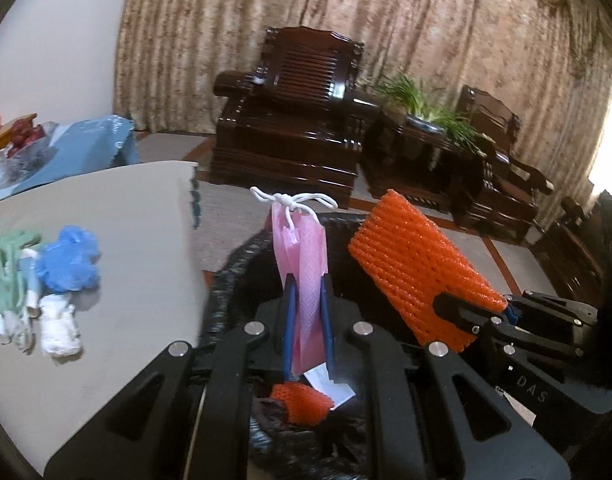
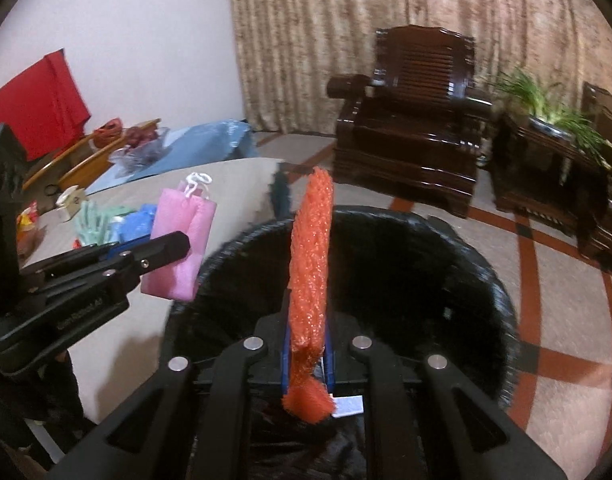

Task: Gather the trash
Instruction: 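Move both grippers over the bin and release the mask and mesh bag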

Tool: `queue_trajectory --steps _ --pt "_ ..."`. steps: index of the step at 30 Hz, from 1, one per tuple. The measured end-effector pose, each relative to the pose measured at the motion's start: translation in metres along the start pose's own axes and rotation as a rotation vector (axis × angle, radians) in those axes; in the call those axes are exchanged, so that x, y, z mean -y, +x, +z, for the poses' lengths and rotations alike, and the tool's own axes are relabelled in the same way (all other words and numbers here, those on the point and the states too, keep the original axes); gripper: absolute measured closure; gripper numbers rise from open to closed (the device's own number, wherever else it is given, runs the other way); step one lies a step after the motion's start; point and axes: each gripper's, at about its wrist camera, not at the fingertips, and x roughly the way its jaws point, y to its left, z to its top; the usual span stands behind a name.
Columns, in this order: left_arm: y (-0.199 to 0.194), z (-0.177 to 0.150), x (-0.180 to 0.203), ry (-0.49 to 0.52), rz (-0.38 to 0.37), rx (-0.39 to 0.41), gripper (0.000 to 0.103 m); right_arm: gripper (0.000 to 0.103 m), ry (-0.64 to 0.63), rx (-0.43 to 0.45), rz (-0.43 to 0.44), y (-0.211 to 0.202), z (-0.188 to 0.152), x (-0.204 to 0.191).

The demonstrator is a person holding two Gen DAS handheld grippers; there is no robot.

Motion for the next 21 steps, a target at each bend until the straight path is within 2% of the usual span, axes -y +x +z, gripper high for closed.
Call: queue_trajectory --steps 3,4,6,8,10,13,18,21 --pt "0.008 -0.002 0.011 0.016 -0.009 -0.009 0.079 0.086 0.018 -0.007 -0.030 -0.001 -0.003 0.010" --pt "0.009 -0.003 0.012 0.016 -0.013 -0.010 0.075 0.075 0.022 -0.005 -0.042 -0.002 -0.004 0.013" --pt "0.009 -0.004 0.013 0.013 -0.015 -0.013 0.060 0.059 0.030 0.003 -0.063 -0.004 -0.005 0.016" --pt "0.010 -0.003 0.014 0.007 -0.012 -0.012 0.056 0.049 0.036 0.006 -0.076 -0.005 -0.005 0.019" --pt "0.008 -0.004 0.010 -0.005 -0.005 -0.008 0.050 0.026 0.041 0.014 -0.088 -0.005 -0.004 0.019" --pt "-0.004 -0.007 -0.004 -0.017 0.018 0.010 0.039 0.009 0.044 0.035 -0.097 -0.007 -0.002 0.016" --pt "-0.028 -0.011 -0.031 -0.039 0.103 0.046 0.026 0.006 0.031 0.058 -0.061 -0.007 0.004 0.000" --pt "-0.046 -0.013 -0.055 -0.065 0.153 0.066 0.023 0.006 0.009 0.070 -0.021 -0.003 0.010 -0.019"
